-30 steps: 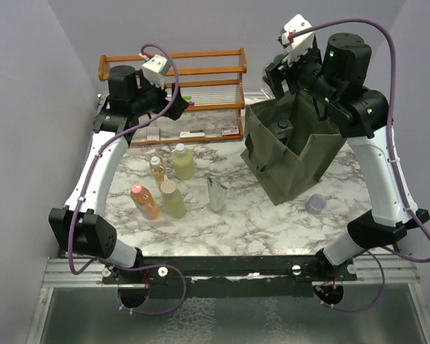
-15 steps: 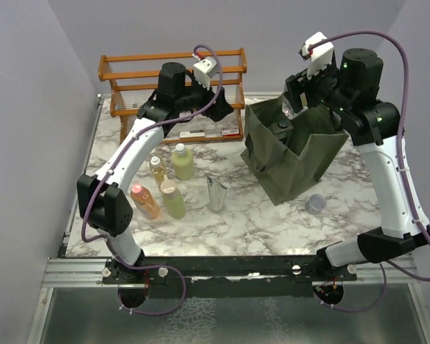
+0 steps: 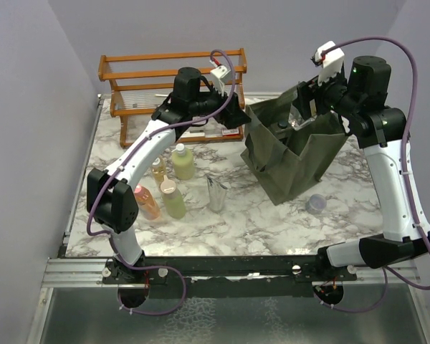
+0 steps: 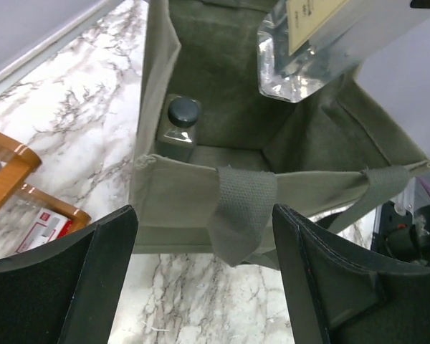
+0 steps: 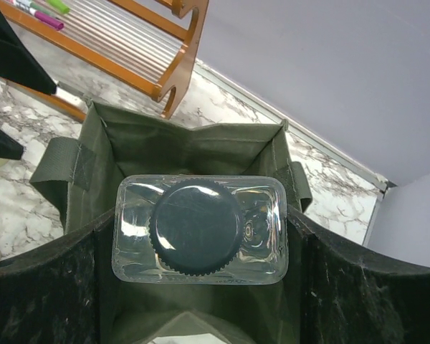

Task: Place the personal care products into the canvas bag
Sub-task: Place the care product in the canvas bag.

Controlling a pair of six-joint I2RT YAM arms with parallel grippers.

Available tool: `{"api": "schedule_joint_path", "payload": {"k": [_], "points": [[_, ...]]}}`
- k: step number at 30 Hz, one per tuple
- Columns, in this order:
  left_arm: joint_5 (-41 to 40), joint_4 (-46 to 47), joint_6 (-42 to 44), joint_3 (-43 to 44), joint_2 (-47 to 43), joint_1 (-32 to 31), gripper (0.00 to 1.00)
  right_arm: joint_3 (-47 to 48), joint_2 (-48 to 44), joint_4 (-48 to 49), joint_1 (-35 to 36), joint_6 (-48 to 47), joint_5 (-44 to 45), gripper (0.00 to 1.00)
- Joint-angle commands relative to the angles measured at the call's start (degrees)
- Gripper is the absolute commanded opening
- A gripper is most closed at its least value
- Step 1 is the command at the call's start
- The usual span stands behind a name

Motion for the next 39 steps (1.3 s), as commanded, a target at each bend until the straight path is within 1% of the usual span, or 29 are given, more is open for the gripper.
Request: {"api": "schedule_joint_path", "payload": {"k": [1, 5, 8, 11, 12, 15, 18, 22, 23, 31, 39], "points": [[4.4, 0.5, 1.4, -0.3, -0.9, -1.8, 0.77, 0.6, -2.6, 8.6, -1.4, 0.9, -5.6, 0.01], [4.3, 0.9, 0.7, 0.4, 1.3, -3.0, 0.73, -0.1, -2.1, 8.7, -2.2, 1.4, -7.5, 0.01], [5.1, 1.3, -0.2, 0.4, 2.3, -3.7, 0.67, -0.4, -1.8, 8.6, -2.5, 1.5, -8.3, 0.01], [5.5, 0.7, 0.9, -0.5, 2.4, -4.2, 0.62, -0.9, -1.4, 8.4, -2.6, 1.2, -9.0, 0.01], [5.4, 0.4, 1.5, -0.9, 2.3, -4.3, 0.59, -1.2, -1.3, 8.3, -2.6, 1.1, -9.3, 0.01], [5.5, -0.8, 3.2, -1.2, 2.0, -4.3, 0.44, -2.3, -1.4, 8.2, -2.7, 0.3, -10.7, 0.01], [5.3, -3.3, 6.3, -0.7, 1.8, -4.3, 0.21, -3.6, -1.6, 7.9, -2.7, -0.6, -10.8, 0.01], [5.0, -6.8, 10.1, -0.5, 1.6, -4.4, 0.03, -6.2, -2.3, 7.5, -2.8, -2.1, -10.4, 0.01], [5.0, -7.5, 10.9, -0.6, 1.5, -4.4, 0.00, -6.7, -2.5, 7.4, -2.8, -2.4, -10.3, 0.01], [2.3, -11.5, 17.4, -2.6, 1.4, -6.1, 0.00, -11.7, -4.8, 6.0, -3.3, -4.9, -8.5, 0.01], [0.2, -12.3, 20.4, -6.0, 1.0, -7.3, 0.00, -16.6, -7.2, 6.2, -4.9, -5.3, -7.2, 0.01]]}}
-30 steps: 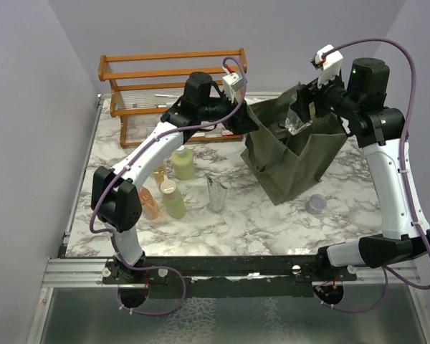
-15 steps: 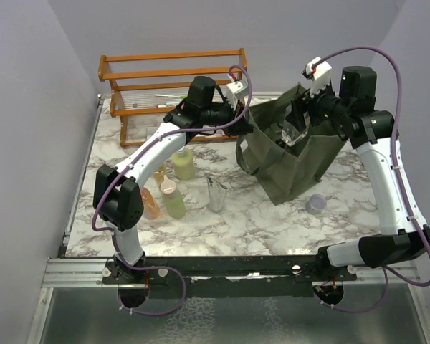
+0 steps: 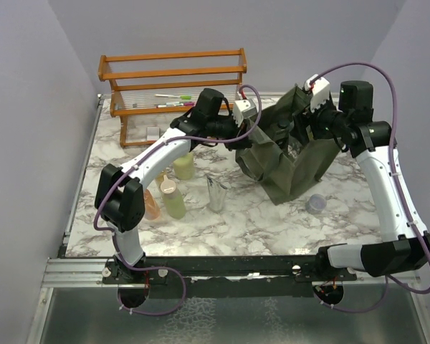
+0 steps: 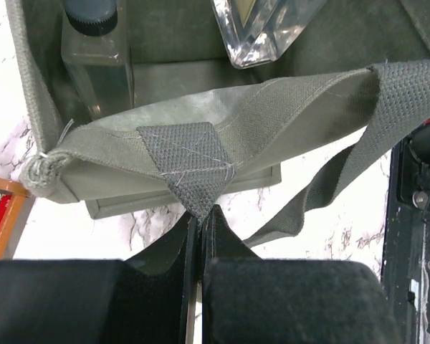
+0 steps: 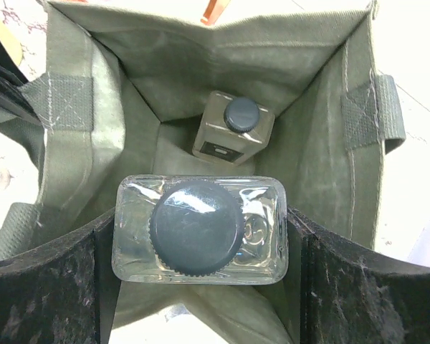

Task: Place the personal care products into the canvas bag
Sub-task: Place the care product in the canvas bag.

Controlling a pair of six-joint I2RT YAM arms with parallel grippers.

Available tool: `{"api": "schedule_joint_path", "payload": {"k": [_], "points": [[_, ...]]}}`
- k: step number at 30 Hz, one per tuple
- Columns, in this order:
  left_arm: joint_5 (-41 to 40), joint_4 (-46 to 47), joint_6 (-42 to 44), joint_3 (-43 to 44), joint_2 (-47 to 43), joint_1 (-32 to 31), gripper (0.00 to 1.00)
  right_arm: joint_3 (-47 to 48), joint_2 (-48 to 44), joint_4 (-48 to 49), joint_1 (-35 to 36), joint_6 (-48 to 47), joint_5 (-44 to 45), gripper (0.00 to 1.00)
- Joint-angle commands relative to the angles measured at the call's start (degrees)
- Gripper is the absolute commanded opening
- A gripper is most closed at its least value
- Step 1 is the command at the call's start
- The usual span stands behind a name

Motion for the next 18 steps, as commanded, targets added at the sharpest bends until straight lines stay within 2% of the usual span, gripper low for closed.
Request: {"api": "schedule_joint_path", "payload": {"k": [1, 10, 18], "points": [[-2.1, -2.9, 3.9, -1.3, -1.5, -0.8, 0.00, -0.3, -3.9, 6.8, -0.9, -1.4, 0.9, 0.01], [-2.4, -6.3, 5.3, 4.8, -0.7, -0.8, 0.00, 0.7, 0.9, 10.7, -0.9, 1.3, -11.3, 0.01], [-1.2, -9.6, 4.6, 12.8, 1.2, -0.8, 0.00, -2.9, 4.7, 21.9, -0.9, 7.1, -17.3, 0.01]]}}
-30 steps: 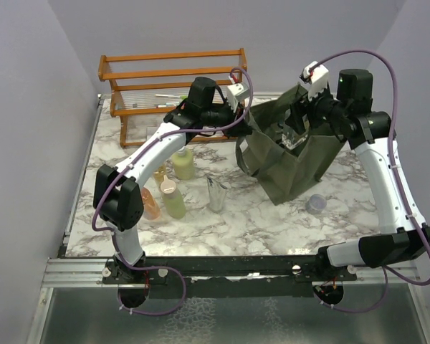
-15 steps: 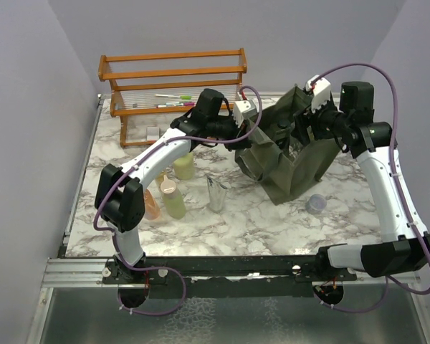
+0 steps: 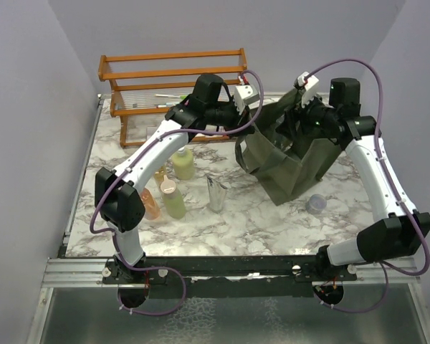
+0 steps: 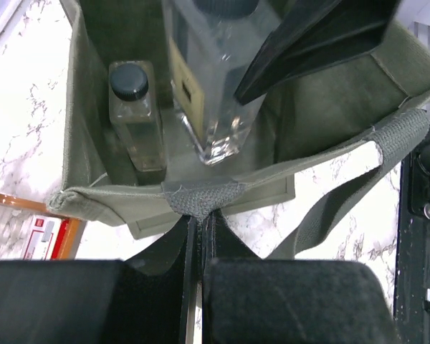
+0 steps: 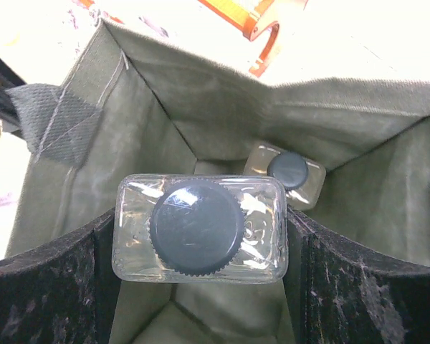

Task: Place the personal care products into the canvas bag
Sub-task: Place the care product in the canvas bag.

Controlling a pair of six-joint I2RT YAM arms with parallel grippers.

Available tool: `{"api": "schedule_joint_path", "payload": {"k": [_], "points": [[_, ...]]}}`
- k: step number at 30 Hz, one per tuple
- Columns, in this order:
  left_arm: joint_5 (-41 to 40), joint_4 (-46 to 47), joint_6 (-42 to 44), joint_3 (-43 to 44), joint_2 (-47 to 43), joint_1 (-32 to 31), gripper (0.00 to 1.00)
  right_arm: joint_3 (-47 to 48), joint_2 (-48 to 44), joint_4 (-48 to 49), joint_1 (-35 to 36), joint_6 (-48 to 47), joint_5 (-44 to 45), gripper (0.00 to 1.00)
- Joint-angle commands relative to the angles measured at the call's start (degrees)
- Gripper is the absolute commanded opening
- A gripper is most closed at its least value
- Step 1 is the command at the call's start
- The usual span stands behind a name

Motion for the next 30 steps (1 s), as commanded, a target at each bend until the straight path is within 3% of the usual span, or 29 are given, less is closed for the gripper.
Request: {"api": "schedule_joint_path", "payload": {"k": [1, 11, 30], "points": [[0.4, -2.9, 0.6, 3.3, 1.3, -0.5, 0.00, -1.4, 0.1, 16.5, -0.2, 4.8, -7.0, 0.01], [-1.1, -5.0, 0.3, 7.6, 3.3, -0.5, 0.00, -7.3, 3.4, 29.2, 1.4, 8.4, -8.9, 0.01], [-4.9, -4.8, 0.4, 7.7, 3.2, -0.4, 0.00, -11.5, 9.7, 34.3, 5.0, 5.7, -5.9, 0.01]]}}
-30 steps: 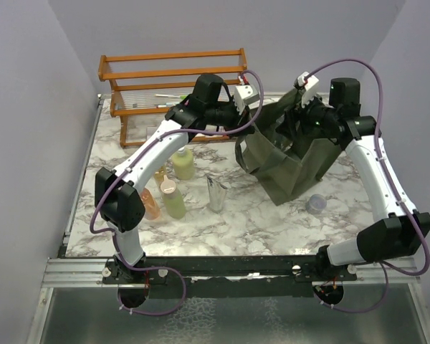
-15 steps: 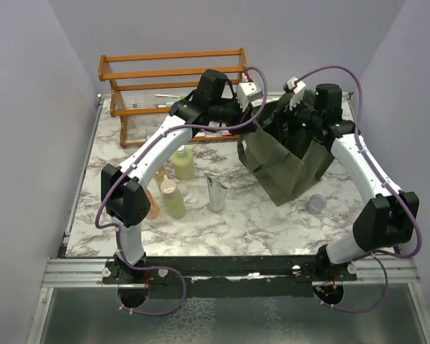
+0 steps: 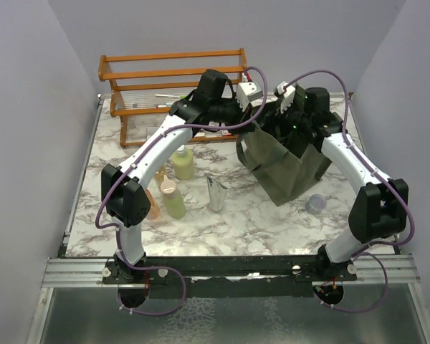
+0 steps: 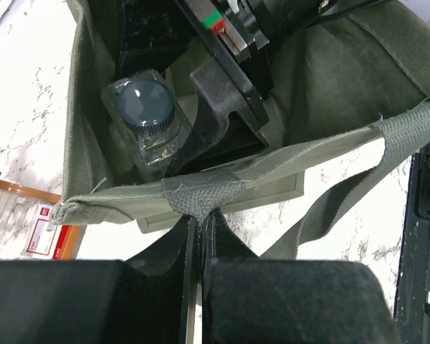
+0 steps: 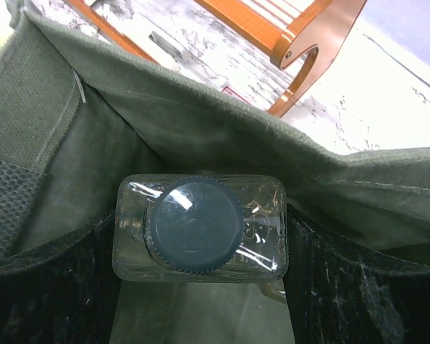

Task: Place the personal care products into the canvas bag
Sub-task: Place the care product in the canvas bag.

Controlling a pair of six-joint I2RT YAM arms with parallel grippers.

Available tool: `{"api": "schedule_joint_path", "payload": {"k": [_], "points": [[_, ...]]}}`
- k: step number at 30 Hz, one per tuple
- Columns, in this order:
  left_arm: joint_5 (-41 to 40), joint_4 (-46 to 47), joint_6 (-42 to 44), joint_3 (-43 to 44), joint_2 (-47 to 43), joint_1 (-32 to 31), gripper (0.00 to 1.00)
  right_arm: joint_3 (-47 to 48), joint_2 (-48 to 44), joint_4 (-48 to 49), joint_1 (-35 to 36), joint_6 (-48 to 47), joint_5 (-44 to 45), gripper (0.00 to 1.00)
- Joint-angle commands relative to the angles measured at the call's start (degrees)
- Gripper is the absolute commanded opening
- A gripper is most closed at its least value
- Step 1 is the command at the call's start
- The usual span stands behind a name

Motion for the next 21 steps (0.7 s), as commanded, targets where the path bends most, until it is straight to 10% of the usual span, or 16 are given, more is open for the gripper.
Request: {"api": "schedule_joint_path", "payload": {"k": [1, 21], "points": [[-3.0, 1.0, 0.4, 0.2, -0.6, -0.2, 0.00, -1.4, -0.8, 8.7, 0.9, -0.2, -1.4, 0.01], [-7.1, 1.4, 1.0, 0.3, -1.2, -0.2, 0.00, -7.7, 2.1, 13.6, 1.9, -2.1, 3.2, 0.04]]}}
